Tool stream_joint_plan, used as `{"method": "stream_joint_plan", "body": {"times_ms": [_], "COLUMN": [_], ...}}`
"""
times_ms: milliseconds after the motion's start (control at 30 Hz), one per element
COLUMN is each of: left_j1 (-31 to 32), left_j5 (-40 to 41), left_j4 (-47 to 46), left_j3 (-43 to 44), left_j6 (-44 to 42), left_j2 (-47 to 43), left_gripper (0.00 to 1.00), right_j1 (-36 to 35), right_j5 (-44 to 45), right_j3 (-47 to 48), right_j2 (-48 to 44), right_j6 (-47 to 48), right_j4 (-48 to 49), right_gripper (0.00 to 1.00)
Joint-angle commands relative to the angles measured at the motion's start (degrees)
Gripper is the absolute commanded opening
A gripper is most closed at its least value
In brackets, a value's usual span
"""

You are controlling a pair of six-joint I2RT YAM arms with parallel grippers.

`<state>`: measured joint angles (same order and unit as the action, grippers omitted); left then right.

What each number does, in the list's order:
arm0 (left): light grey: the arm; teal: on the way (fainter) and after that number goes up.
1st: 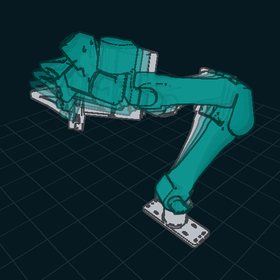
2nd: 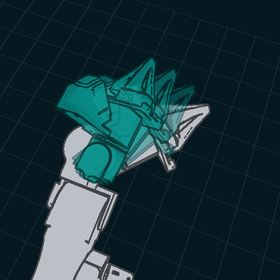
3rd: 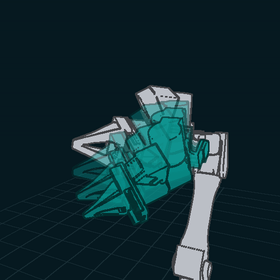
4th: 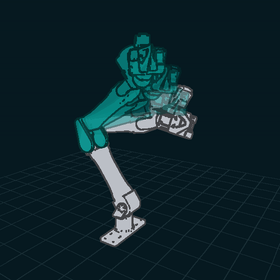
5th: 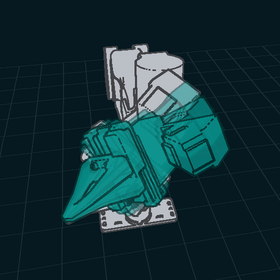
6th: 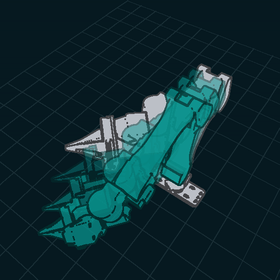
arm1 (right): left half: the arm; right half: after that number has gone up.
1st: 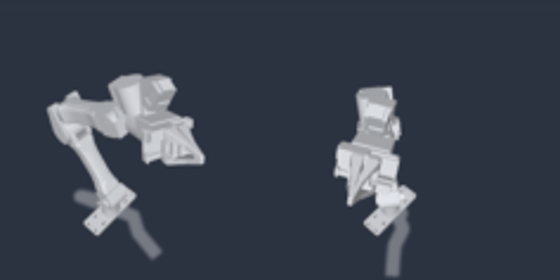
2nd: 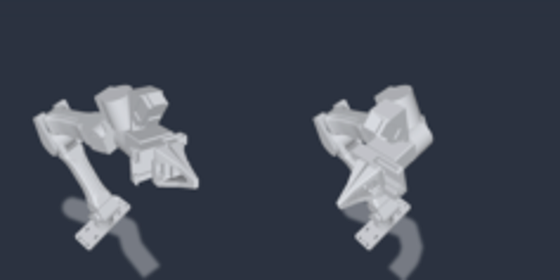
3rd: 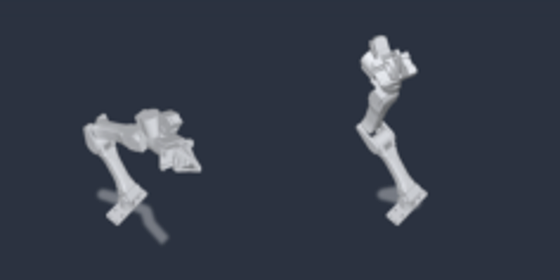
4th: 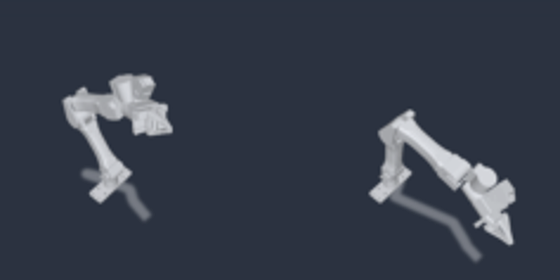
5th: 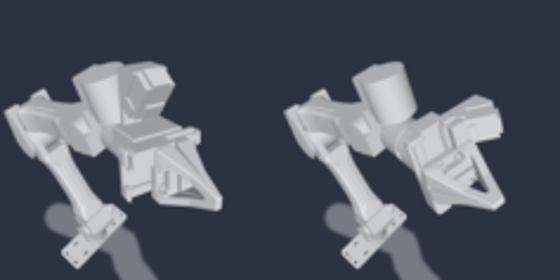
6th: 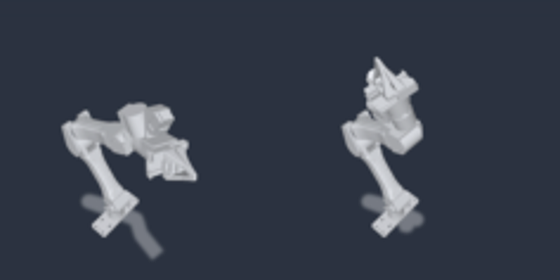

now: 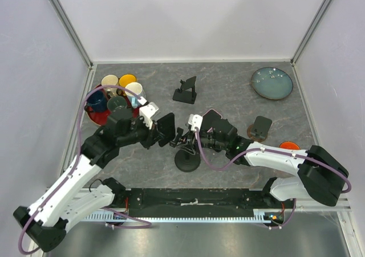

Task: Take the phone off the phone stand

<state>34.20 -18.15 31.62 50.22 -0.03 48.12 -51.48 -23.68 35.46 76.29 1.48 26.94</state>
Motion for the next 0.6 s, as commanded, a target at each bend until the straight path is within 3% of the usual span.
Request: {"method": "stream_joint_plan", "body": {"times_ms": [0,267,467,567], "left_j1": [-1.5,-1.5,-1.5,-1.5], "left_j5": [5.8,3.2,22.5,28.1], "left_j4": [0.5,3.3,9.8,13.9], "left_j3": [4.0,4.0,8.4,11.6], "left_j6": [3.3,7.6,11.1,12.6], "left_j2": [-7.4,-7.9,-2.3,2.4], "left_gripper": [0.02,0.02,0.02,0.02], "right_j1": [1.2,1.2,1.3,1.3], "right_j5": [5.7,10.8,17.4,18.7], "right_j3": [-2.3,-2.9,-5.2,-6.7], "right_j2": [-1.3,-2.3,-6.2,-8.3], "right_j6": [-1.3,-3.8,-4.4,-4.4], "right_j4": [-3.1,-2.9,-2.5,-1.5], "right_gripper": [0.00,0.00,0.00,0.00]}}
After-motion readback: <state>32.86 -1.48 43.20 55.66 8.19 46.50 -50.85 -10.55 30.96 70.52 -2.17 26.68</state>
